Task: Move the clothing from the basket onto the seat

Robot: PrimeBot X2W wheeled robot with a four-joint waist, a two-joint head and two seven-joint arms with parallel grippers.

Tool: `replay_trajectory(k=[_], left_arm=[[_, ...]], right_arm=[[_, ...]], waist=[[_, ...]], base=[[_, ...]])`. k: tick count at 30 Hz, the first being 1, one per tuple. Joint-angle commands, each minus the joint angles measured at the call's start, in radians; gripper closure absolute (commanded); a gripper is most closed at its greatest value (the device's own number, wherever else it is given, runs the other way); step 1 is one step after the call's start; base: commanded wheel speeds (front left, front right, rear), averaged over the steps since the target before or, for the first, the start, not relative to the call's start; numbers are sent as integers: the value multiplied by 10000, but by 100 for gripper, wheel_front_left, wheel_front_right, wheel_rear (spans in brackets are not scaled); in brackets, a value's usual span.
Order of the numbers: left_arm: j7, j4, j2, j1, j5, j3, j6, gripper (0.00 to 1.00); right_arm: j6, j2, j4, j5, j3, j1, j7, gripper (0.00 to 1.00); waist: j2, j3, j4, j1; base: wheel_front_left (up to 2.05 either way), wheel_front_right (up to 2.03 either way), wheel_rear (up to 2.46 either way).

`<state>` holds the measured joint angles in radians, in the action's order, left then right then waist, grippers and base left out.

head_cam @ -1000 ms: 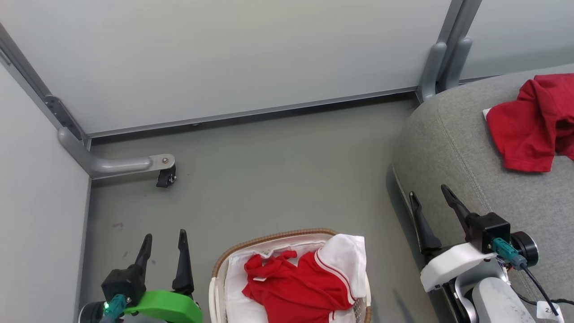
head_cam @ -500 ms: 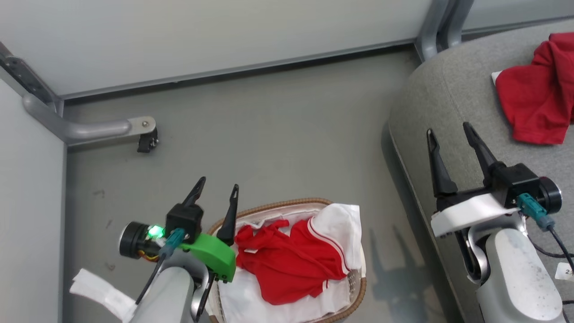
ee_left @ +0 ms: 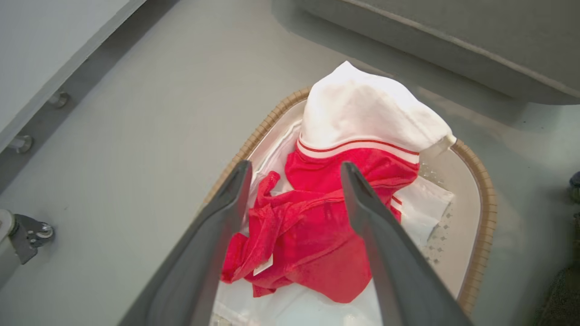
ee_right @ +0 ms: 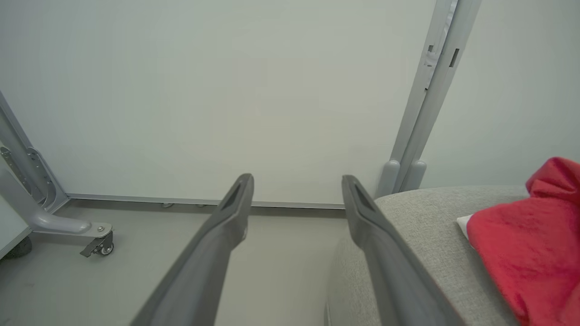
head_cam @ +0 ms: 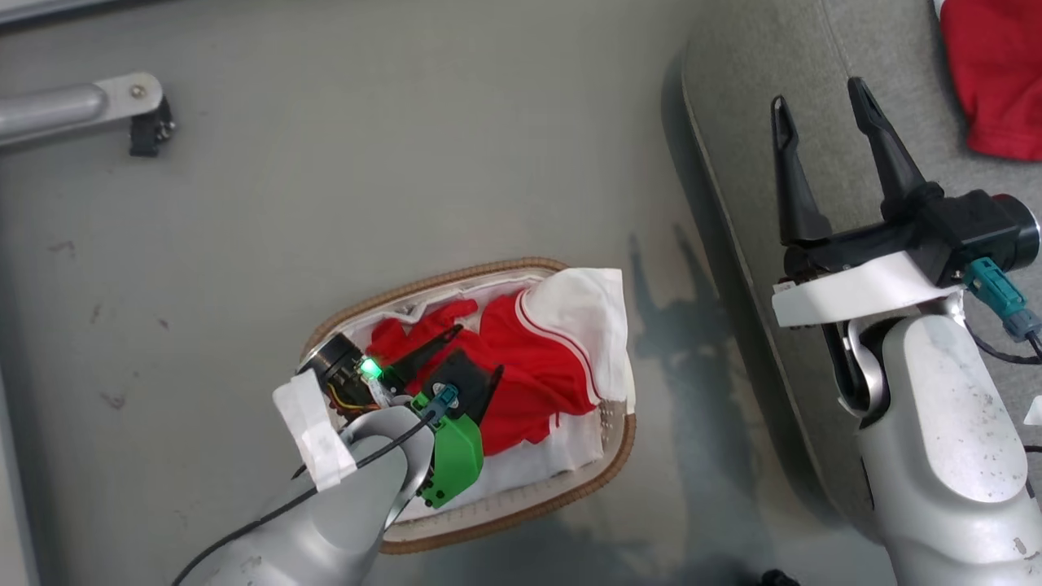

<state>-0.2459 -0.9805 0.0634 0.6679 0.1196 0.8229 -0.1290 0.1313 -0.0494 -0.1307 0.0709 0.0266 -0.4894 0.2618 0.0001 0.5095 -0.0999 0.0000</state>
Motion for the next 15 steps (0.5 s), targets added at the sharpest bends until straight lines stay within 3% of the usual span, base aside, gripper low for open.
replay_trajectory(k=[1, 8, 15], left_arm=[[50, -202, 163, 421, 157, 378, -23, 0], [722, -980, 667, 1543, 1264, 2617, -25, 0], [1007, -1149, 1184, 2440, 2267, 3887, -26, 0]], right_arm=[[-10, -19, 97, 46, 47, -255, 49, 0], [-10, -15, 419, 483, 410, -879, 48, 0], [-10, -14, 720, 802, 606, -1281, 49, 0]], waist=[[-1, 1636, -1017, 0], [-1, 2989, -1711, 0], [-1, 3872, -2179, 0]], base=[[0, 0, 0], [0, 0, 0], [0, 0, 0]])
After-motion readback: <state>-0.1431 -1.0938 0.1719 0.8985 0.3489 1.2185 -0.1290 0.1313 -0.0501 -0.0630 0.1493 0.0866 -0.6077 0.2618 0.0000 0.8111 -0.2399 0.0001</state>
